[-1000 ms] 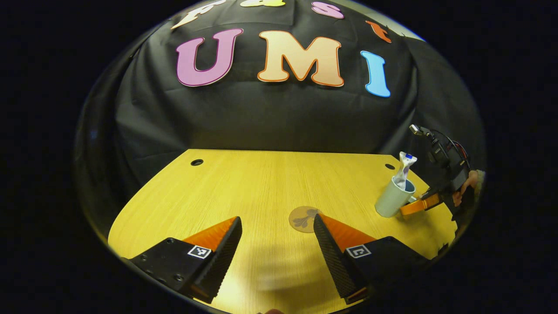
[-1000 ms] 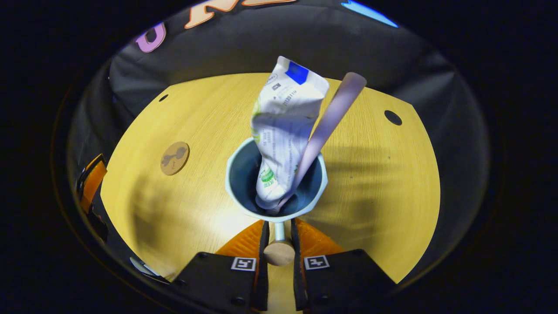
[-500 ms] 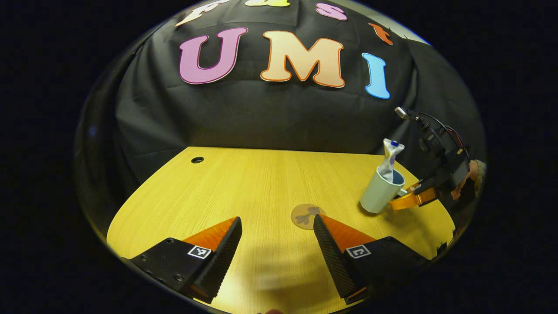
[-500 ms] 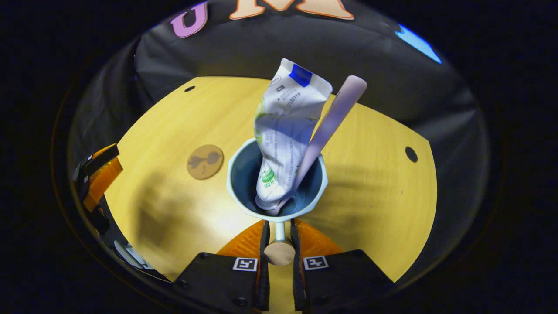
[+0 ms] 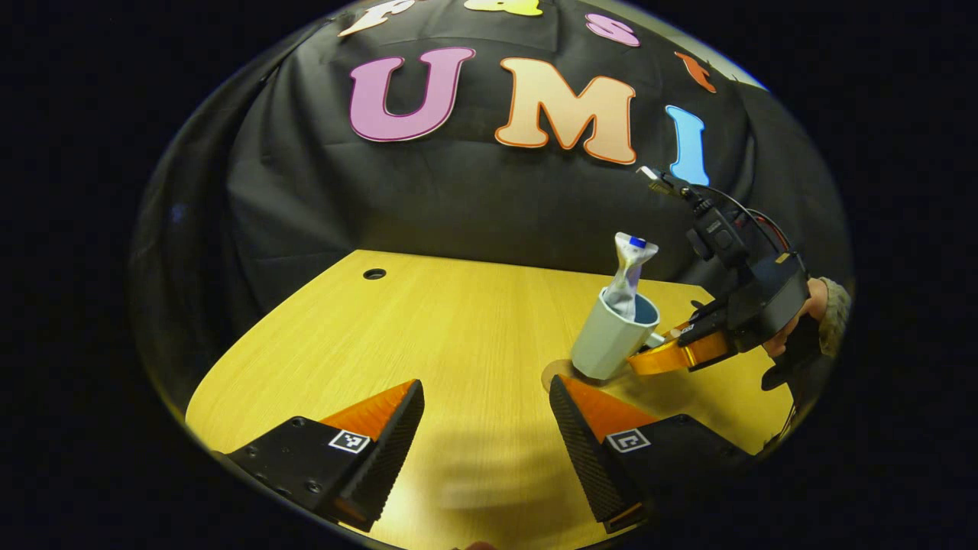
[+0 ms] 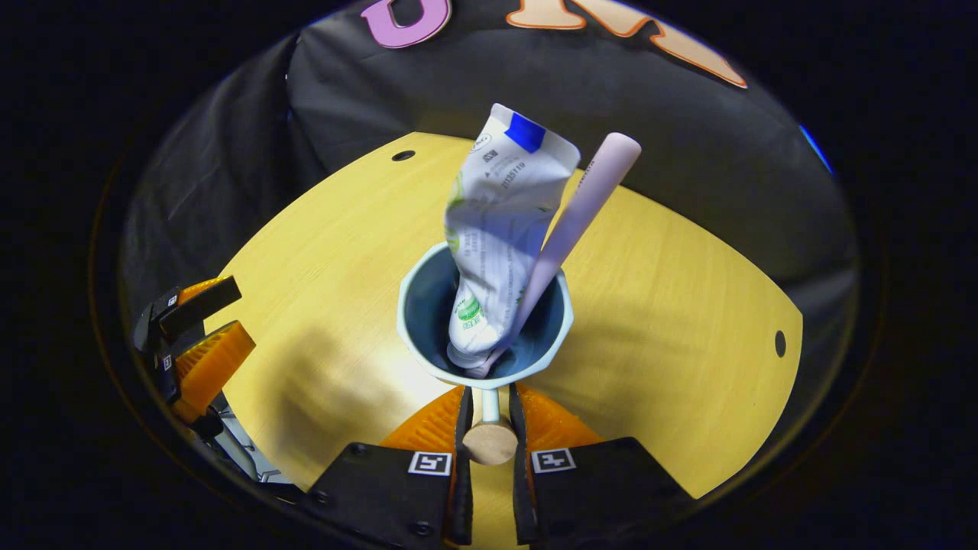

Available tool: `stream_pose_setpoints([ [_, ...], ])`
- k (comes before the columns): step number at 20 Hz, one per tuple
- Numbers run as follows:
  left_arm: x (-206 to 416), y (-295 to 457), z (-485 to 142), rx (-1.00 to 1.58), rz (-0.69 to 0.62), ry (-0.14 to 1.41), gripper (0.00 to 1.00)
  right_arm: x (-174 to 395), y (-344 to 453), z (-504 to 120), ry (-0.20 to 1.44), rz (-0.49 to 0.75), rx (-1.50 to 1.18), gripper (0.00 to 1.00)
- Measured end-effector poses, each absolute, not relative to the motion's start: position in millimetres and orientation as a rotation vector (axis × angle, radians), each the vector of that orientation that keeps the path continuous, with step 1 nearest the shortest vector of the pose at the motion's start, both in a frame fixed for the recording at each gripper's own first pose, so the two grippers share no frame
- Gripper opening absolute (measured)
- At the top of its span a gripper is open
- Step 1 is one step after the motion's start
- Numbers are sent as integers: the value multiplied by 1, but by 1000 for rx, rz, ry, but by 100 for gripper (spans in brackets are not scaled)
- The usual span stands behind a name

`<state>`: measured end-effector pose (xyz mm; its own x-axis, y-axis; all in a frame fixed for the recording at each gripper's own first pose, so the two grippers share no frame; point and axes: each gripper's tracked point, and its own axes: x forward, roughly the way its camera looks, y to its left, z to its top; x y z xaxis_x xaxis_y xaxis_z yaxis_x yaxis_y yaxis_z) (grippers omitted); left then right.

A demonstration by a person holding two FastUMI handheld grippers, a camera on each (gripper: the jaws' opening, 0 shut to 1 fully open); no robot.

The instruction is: Put the toothbrush and toothpaste on the desktop into the cup, then pick up the cup and place it on the coaster on the desktop.

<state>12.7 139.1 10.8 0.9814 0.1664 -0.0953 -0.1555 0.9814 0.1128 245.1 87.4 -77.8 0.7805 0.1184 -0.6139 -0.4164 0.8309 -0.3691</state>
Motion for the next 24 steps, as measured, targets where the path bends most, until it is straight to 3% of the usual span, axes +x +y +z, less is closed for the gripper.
stream_pose_setpoints([
  [10, -1, 177, -6, 23, 236, 126, 96, 254, 91, -100, 672, 290, -536, 22],
  [14, -4, 176, -5, 27, 235, 132, 95, 253, 92, -104, 678, 297, -533, 26],
  [16, -3, 174, -3, 44, 227, 131, 95, 246, 94, -92, 667, 311, -491, 32],
  [18, -4, 170, 2, 56, 215, 127, 96, 239, 97, -79, 638, 341, -436, 45],
  [19, -3, 168, 3, 61, 209, 131, 95, 233, 98, -73, 621, 355, -415, 63],
  [20, -4, 165, 2, 67, 204, 138, 95, 229, 99, -64, 594, 360, -390, 70],
  [21, -5, 163, 2, 73, 206, 147, 95, 221, 99, -57, 571, 361, -359, 90],
  [22, -5, 161, 5, 74, 207, 147, 95, 212, 99, -46, 540, 354, -321, 100],
  [24, -4, 152, 11, 60, 195, 146, 95, 196, 97, -27, 461, 336, -257, 95],
])
